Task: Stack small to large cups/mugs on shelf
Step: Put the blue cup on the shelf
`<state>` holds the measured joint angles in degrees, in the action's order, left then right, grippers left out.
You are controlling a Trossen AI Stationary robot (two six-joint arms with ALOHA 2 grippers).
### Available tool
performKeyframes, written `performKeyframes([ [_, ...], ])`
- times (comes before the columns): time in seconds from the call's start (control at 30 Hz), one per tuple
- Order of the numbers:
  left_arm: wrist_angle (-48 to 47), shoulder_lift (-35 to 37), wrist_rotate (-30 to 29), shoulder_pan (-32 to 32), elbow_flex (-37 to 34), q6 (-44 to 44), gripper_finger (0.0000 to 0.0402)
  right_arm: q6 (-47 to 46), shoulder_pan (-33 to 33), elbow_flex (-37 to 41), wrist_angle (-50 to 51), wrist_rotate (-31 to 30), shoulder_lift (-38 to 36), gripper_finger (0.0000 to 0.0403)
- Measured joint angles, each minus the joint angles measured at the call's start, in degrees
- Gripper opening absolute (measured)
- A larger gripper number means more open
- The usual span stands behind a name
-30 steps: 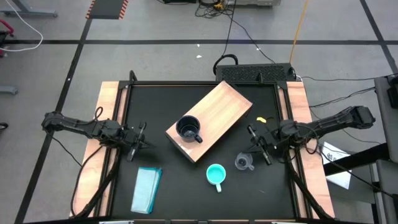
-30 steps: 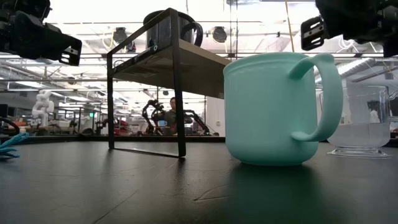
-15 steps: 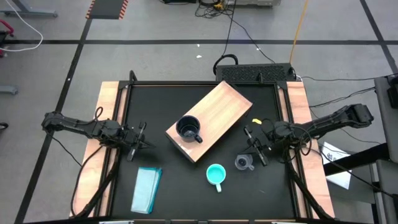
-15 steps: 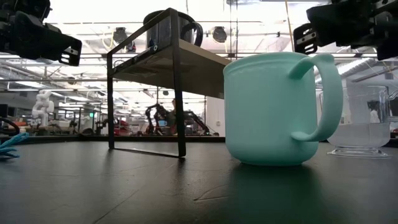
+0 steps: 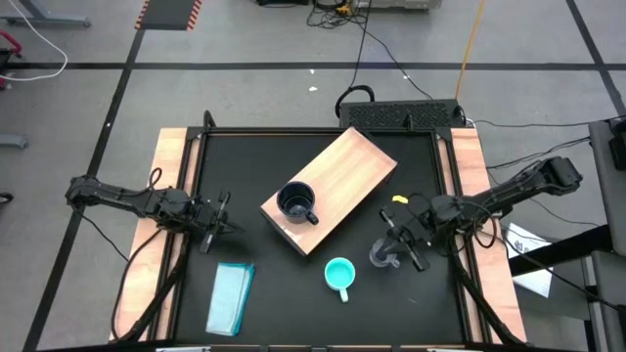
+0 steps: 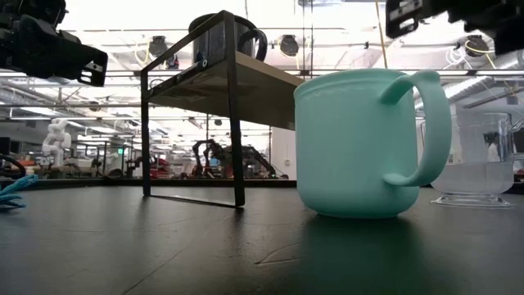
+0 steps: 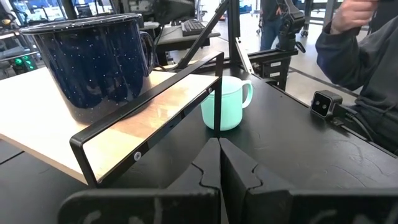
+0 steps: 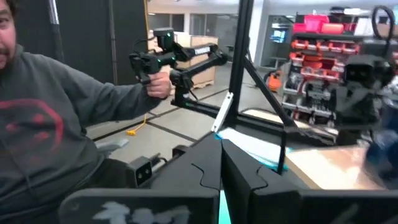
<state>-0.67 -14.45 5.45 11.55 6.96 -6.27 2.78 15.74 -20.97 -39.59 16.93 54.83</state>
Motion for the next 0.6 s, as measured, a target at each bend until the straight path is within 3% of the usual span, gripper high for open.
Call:
performKeyframes([
  [0.6,-0.12,0.01,0.00,0.00,0.02,-0.93,0.0000,0.90,0.60,-10.01,0.83,-0.28,10.78,0.0000],
])
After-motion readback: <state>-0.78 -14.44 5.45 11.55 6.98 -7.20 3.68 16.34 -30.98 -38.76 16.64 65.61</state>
